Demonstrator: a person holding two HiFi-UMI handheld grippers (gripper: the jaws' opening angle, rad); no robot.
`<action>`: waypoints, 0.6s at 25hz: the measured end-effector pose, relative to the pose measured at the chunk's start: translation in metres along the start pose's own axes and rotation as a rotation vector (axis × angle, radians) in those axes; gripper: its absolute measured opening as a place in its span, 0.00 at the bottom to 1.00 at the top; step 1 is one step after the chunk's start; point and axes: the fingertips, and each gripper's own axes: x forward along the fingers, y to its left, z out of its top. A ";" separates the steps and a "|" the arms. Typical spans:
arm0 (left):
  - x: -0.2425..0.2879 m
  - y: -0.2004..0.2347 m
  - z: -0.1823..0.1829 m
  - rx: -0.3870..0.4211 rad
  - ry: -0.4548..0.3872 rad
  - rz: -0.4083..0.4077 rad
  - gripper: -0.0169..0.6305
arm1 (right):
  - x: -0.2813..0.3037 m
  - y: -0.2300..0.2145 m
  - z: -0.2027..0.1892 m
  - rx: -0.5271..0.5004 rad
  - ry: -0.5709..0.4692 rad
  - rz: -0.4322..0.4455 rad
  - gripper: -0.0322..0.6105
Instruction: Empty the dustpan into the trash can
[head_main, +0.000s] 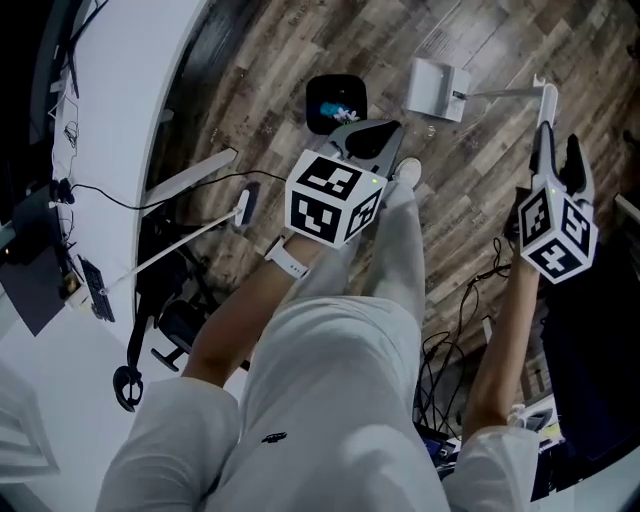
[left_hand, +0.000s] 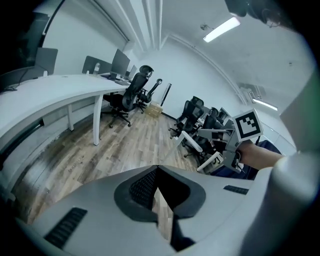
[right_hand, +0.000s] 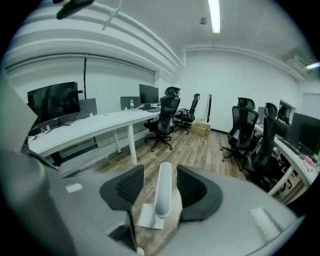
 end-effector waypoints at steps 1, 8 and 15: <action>-0.008 -0.002 0.004 0.009 -0.016 0.002 0.04 | -0.009 0.005 0.005 -0.009 -0.013 0.010 0.38; -0.077 -0.013 0.024 0.037 -0.124 0.012 0.04 | -0.077 0.041 0.030 -0.037 -0.069 0.036 0.20; -0.148 -0.018 0.039 0.068 -0.235 0.042 0.04 | -0.134 0.081 0.045 -0.043 -0.113 0.080 0.07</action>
